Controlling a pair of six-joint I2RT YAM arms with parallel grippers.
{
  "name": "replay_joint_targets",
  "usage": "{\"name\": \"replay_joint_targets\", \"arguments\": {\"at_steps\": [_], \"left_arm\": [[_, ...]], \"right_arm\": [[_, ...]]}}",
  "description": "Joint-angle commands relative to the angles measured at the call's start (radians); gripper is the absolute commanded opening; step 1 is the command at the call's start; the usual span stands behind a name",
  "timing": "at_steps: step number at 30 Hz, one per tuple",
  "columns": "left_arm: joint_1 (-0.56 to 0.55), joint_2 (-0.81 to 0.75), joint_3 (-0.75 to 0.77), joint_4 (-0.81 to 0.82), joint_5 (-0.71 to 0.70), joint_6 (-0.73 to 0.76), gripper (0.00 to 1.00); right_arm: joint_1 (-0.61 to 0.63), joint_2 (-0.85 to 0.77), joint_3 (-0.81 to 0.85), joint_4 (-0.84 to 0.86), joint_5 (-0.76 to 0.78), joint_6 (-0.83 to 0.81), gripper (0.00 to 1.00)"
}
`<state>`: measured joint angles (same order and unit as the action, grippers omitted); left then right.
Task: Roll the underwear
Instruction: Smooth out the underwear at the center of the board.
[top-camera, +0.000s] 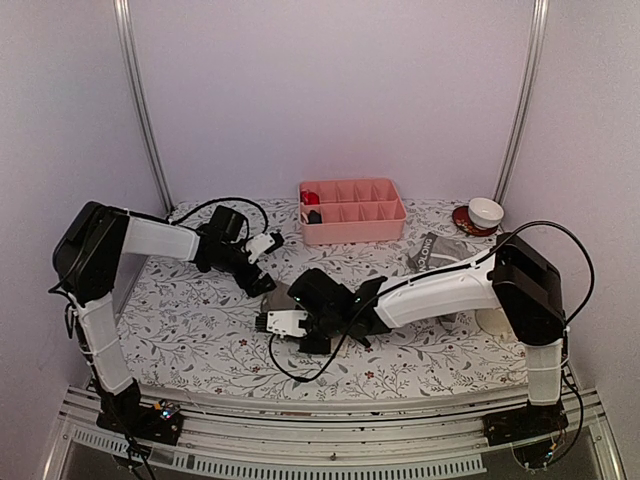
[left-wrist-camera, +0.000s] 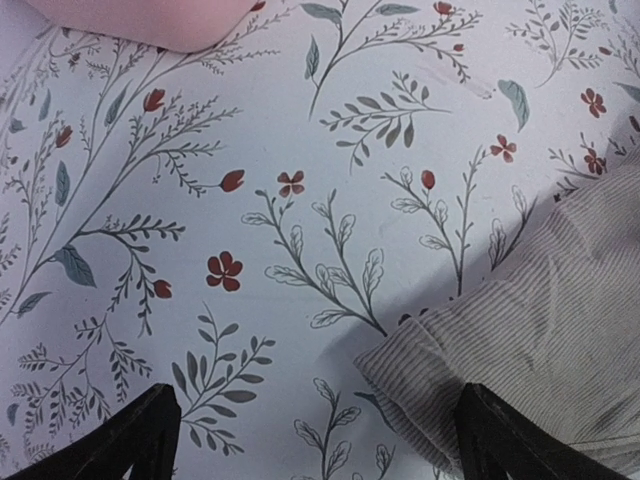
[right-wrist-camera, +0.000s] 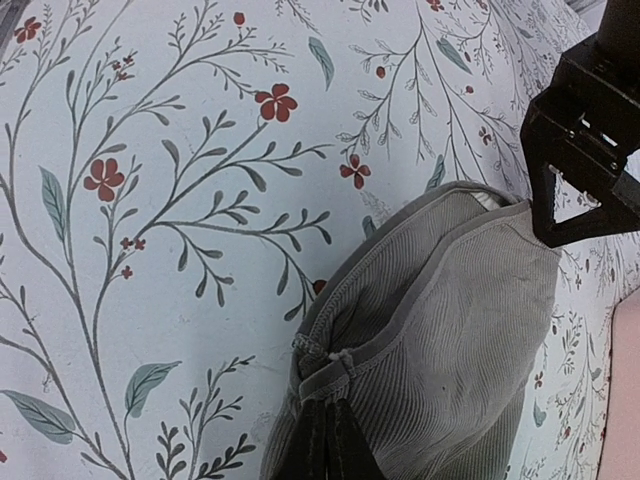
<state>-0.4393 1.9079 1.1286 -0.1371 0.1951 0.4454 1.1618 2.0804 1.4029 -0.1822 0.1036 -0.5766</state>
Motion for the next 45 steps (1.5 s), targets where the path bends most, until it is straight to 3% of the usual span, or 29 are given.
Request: {"name": "replay_joint_targets", "arguments": {"at_steps": [1,16,18,20,25,35,45], "left_arm": [[-0.016,0.018,-0.007,0.014,-0.030,0.014,0.98],[-0.021,0.026,-0.009,0.005,-0.118,0.041,0.98],[-0.021,0.032,-0.003,-0.008,-0.124,0.049,0.98],[-0.021,0.033,-0.004,-0.011,-0.134,0.057,0.98],[-0.021,0.013,-0.007,-0.013,-0.129,0.055,0.98],[-0.022,-0.150,-0.064,0.003,-0.062,0.058,0.98],[-0.095,-0.198,-0.167,0.007,-0.030,0.158,0.98]], "right_arm": [[-0.007,-0.048,-0.020,-0.018,-0.048,-0.002,0.02],[-0.005,-0.013,0.000,-0.050,-0.092,-0.018,0.03],[-0.004,-0.017,0.000,-0.052,-0.084,-0.016,0.08],[-0.004,-0.031,-0.005,-0.053,-0.077,-0.008,0.22],[-0.004,-0.126,-0.068,-0.053,-0.054,0.014,0.39],[0.018,-0.252,-0.303,-0.030,0.092,0.102,0.53],[0.015,-0.305,-0.391,0.055,0.123,0.166,0.53]]}}
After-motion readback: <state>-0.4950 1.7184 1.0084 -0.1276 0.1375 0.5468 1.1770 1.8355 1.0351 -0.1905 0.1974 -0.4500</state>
